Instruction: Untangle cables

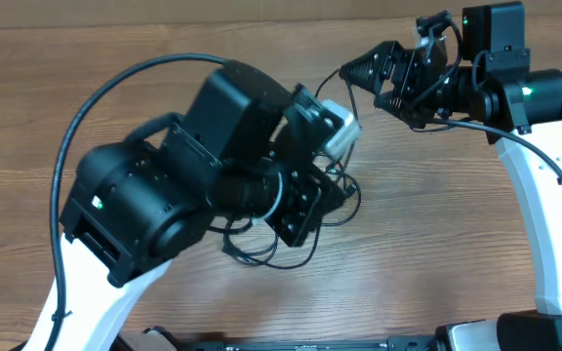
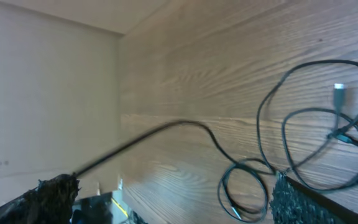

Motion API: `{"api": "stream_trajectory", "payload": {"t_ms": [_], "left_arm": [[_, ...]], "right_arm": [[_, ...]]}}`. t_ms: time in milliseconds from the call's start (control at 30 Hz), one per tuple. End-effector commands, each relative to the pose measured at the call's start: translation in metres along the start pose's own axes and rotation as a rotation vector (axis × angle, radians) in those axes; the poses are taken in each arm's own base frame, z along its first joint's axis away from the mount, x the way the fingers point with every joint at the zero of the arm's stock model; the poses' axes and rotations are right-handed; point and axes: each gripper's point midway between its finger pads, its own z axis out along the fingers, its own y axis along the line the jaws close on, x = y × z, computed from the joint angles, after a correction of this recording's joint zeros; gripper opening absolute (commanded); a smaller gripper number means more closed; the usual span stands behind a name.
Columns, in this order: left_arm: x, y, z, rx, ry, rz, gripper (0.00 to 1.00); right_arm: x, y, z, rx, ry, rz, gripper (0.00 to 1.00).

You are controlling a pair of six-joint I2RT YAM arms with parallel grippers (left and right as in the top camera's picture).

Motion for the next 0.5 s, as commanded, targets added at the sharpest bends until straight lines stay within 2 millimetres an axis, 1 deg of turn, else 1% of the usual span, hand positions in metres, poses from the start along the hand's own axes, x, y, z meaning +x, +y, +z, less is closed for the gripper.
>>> {"api": "stream_trajectory", "payload": {"t_ms": [0, 100, 200, 267, 333, 367, 467], "left_arm": [[-0.001, 0.002, -0.006, -0.044, -0.023, 0.016, 0.04], [0.001, 0.008, -0.006, -0.075, -0.019, -0.009, 0.04], [0.003, 0.008, -0.006, -0.076, -0.011, -0.012, 0.04], [0.005, 0.011, -0.007, -0.090, -0.005, -0.018, 0.04], [0.008, 0.022, -0.008, -0.156, -0.001, -0.067, 0.04], [0.010, 0.028, -0.009, -0.188, 0.002, -0.091, 0.04], [0.010, 0.029, -0.009, -0.195, 0.002, -0.089, 0.04]], "right_arm": [[-0.005, 0.009, -0.004, -0.027, -0.020, 0.016, 1.00], [-0.008, 0.010, -0.005, -0.033, -0.031, 0.009, 1.00], [-0.011, 0.010, -0.005, -0.028, -0.047, 0.000, 1.00], [-0.018, 0.001, -0.006, 0.017, -0.082, 0.005, 1.00], [-0.021, -0.006, -0.008, 0.048, -0.098, 0.015, 1.00], [-0.020, -0.006, -0.008, 0.047, -0.097, 0.017, 1.00], [-0.016, 0.000, -0.007, 0.014, -0.072, 0.016, 1.00]]}}
